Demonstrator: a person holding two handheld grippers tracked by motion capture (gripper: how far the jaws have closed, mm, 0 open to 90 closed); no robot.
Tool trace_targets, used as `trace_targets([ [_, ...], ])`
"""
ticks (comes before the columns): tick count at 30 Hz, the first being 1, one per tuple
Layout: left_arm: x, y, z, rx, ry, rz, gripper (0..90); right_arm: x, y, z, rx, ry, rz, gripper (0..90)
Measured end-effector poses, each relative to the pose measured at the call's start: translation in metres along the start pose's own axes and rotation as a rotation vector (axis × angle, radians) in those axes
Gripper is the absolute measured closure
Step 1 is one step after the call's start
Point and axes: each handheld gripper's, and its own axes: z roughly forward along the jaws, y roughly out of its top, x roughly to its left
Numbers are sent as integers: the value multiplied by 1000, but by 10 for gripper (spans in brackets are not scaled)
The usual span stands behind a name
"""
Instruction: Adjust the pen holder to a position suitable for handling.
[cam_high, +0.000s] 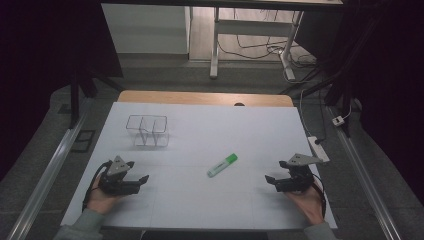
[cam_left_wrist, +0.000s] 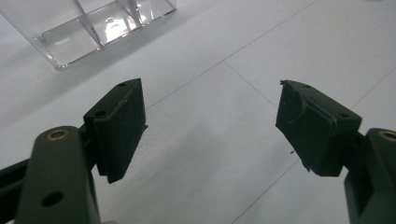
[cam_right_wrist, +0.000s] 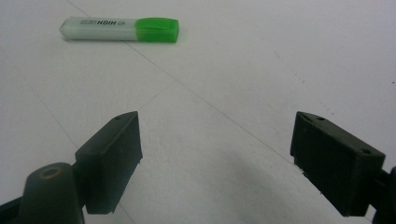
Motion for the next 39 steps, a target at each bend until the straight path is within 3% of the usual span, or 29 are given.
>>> trace_targets([
  [26, 0, 2, 0, -7, -7, 2, 237, 1, -1, 0, -9, -5, -2, 181],
  [39, 9, 14, 4, -14, 0, -15, 244, 1, -1, 1, -10, -5, 0, 182],
])
